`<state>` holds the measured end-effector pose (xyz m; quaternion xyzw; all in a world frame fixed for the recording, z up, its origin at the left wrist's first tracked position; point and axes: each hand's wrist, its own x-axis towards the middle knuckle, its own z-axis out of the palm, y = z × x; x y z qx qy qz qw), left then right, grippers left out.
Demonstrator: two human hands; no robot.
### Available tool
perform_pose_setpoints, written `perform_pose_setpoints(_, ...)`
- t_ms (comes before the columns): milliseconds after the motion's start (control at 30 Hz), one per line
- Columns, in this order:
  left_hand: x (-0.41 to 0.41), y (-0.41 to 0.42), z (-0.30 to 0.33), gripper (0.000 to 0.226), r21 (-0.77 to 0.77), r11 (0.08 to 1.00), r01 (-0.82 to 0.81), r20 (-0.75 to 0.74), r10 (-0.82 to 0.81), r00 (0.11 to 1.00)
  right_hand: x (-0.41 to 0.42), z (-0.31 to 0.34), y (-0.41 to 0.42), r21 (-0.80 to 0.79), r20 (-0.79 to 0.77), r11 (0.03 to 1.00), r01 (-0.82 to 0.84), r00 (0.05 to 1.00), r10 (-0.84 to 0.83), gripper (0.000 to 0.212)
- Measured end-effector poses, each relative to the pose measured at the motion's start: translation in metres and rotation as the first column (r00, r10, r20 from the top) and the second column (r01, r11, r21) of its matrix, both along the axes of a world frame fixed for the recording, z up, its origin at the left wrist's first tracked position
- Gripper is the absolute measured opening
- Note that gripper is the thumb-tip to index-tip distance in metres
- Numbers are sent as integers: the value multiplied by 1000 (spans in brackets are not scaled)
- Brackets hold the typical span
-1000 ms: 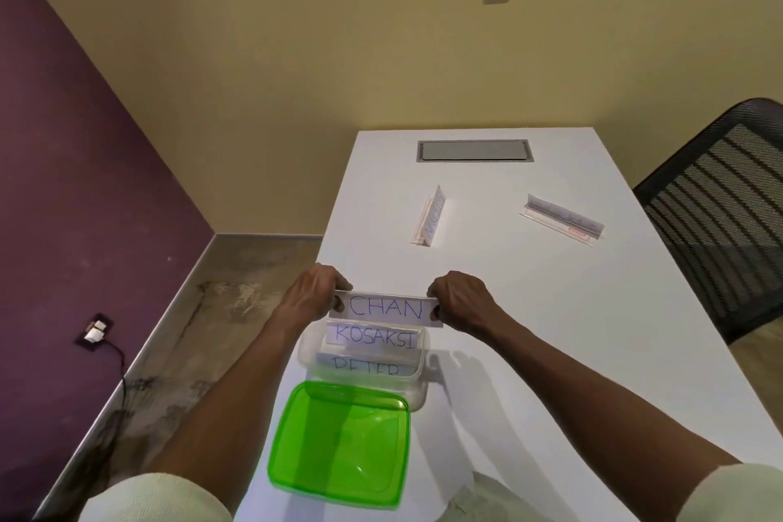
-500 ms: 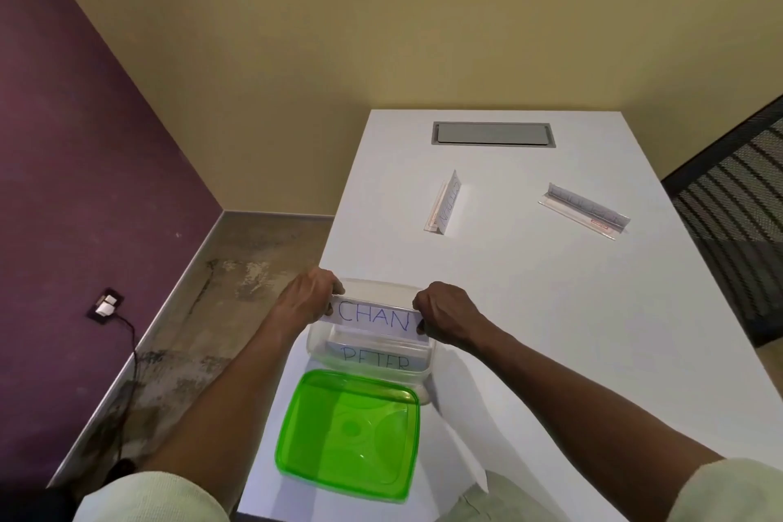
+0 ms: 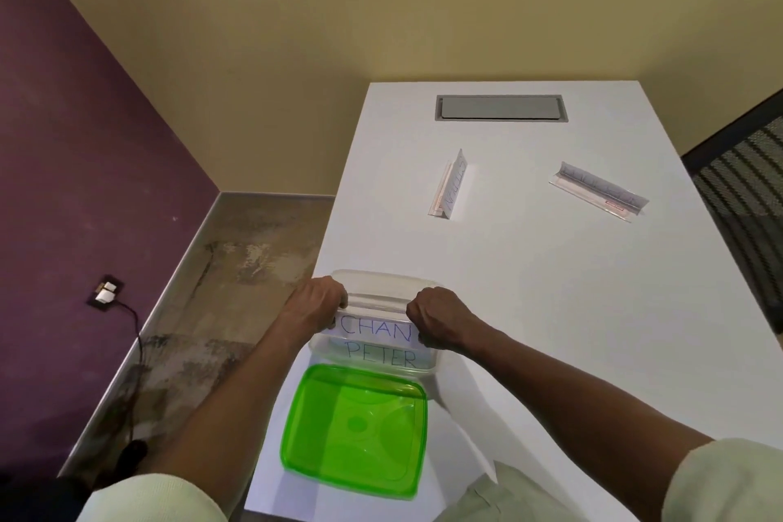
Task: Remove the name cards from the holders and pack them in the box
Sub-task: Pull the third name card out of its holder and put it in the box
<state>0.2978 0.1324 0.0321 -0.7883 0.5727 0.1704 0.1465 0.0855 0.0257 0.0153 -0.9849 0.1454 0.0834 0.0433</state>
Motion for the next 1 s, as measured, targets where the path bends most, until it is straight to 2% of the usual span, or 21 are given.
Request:
perform_pose_setpoints(233, -5, -1, -12, 40, 73, 994, 79, 45, -82, 996, 5, -7, 2, -42, -70, 994, -98, 993, 95, 6)
perform_pose_setpoints(500, -10, 2, -32, 35, 85, 987, 136, 92, -144, 985, 10, -24, 3, -51, -91, 988, -144, 986, 139, 16)
perform_pose_setpoints(800, -13, 8, -43, 32, 99, 982, 162, 87, -171, 981, 12, -34, 8, -21, -116, 990, -141, 984, 137, 20)
perform_pose_setpoints(1000, -15, 11, -45, 31, 94, 985, 147, 80, -154, 985, 12, -40, 10, 18, -74, 990, -139, 987, 140, 24)
